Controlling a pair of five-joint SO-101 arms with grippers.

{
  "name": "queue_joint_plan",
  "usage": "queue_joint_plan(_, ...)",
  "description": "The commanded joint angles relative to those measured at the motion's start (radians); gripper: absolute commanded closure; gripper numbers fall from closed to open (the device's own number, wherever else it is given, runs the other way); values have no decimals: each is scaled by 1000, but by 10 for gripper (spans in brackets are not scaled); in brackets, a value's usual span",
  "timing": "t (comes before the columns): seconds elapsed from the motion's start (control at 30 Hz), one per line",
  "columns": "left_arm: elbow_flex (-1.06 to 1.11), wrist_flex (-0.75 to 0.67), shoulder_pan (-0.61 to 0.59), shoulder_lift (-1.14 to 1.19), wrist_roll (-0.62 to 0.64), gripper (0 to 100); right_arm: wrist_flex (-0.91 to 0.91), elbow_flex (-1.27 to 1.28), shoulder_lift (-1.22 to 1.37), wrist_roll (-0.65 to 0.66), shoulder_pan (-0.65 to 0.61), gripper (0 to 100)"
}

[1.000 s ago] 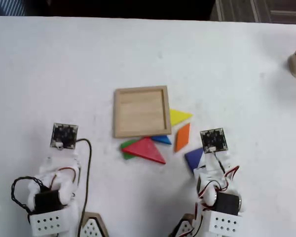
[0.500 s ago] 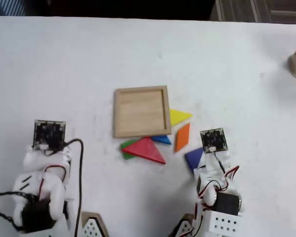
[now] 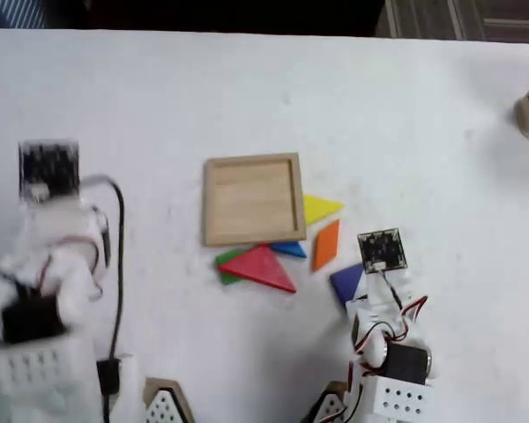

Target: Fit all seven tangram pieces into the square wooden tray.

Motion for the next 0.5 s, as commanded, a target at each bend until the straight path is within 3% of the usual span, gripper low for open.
queue_joint_plan(0.0, -190, -25, 74, 298, 89, 972, -4, 8, -7, 3, 7, 878)
queue_joint_plan(0.1, -224, -26, 179, 440, 135, 926, -4, 8, -7, 3, 7, 878)
queue_joint_plan(0.27, -232, -98, 328, 627, 328, 760, -4, 8, -7, 3, 7, 878)
queue_joint_plan(0.47, -230, -293, 357, 829, 423, 732, -4, 8, -7, 3, 7, 878)
